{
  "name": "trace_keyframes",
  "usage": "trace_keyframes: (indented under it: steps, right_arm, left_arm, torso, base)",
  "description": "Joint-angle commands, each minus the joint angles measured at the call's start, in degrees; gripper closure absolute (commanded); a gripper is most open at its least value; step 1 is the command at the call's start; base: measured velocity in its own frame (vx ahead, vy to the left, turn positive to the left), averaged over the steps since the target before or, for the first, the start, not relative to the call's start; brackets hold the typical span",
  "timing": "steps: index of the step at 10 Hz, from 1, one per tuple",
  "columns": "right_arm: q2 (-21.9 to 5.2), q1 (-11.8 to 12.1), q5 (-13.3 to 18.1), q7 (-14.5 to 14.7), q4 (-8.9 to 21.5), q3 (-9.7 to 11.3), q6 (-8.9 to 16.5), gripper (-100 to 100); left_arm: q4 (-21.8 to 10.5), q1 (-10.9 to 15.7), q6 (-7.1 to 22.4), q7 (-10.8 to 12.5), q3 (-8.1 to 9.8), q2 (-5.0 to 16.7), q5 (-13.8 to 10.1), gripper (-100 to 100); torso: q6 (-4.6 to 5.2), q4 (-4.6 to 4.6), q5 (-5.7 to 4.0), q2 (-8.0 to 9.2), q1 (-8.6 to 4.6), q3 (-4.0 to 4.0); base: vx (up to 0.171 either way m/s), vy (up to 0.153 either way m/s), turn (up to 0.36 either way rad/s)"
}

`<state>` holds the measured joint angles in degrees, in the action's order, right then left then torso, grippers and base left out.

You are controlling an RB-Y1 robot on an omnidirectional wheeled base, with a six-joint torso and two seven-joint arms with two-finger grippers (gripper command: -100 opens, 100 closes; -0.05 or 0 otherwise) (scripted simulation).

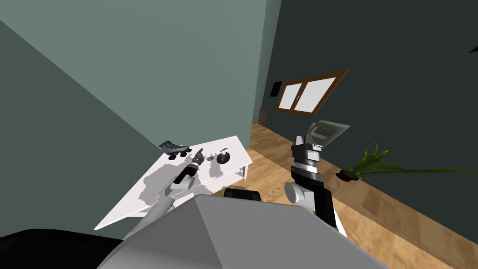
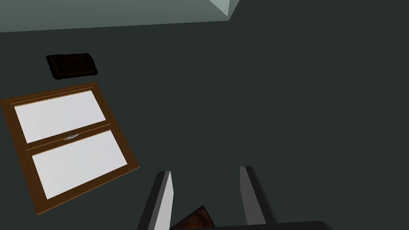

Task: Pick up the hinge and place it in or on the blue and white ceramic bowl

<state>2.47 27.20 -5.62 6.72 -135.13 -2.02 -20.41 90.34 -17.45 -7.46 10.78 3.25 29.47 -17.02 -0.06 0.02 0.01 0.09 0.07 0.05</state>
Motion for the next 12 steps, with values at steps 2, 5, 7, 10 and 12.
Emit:
trace_keyframes:
  steps: [2,5,7,10,12]
  right_arm:
    - [0.0,0.0,0.0,0.0,0.0,0.0,0.0,0]
    - [0.0,0.0,0.0,0.0,0.0,0.0,0.0,0]
    - [0.0,0.0,0.0,0.0,0.0,0.0,0.0,0]
    - [0.0,0.0,0.0,0.0,0.0,0.0,0.0,0]
    - [0.0,0.0,0.0,0.0,0.0,0.0,0.0,0]
  left_arm:
    - [-4.1,2.0,2.5,0.4,-0.22,1.7,-2.4,-100]
    - [-9.2,3.2,4.8,0.7,-0.45,3.0,-4.6,-100]
    - [-11.7,4.3,7.2,1.0,-0.74,4.2,-6.8,-100]
    - [-16.5,5.3,9.6,1.4,-1.07,5.2,-9.0,-100]
    - [-19.3,6.4,12.0,1.7,-1.41,6.1,-11.2,-100]
  torso:
    - [-0.01,0.0,0.0,-0.03,-0.01,-0.02]
    - [0.06,0.01,0.0,0.0,0.01,0.0]
    - [0.05,0.01,0.01,0.02,0.03,0.01]
    - [0.05,0.0,0.0,-0.05,0.02,-0.02]
    - [0.03,0.0,0.01,-0.02,0.03,-0.01]
  base:
    - [-0.017,0.004,-0.108]
    - [-0.028,0.012,-0.181]
    - [-0.028,0.017,-0.194]
    - [-0.013,0.011,-0.133]
    - [-0.022,0.016,-0.185]
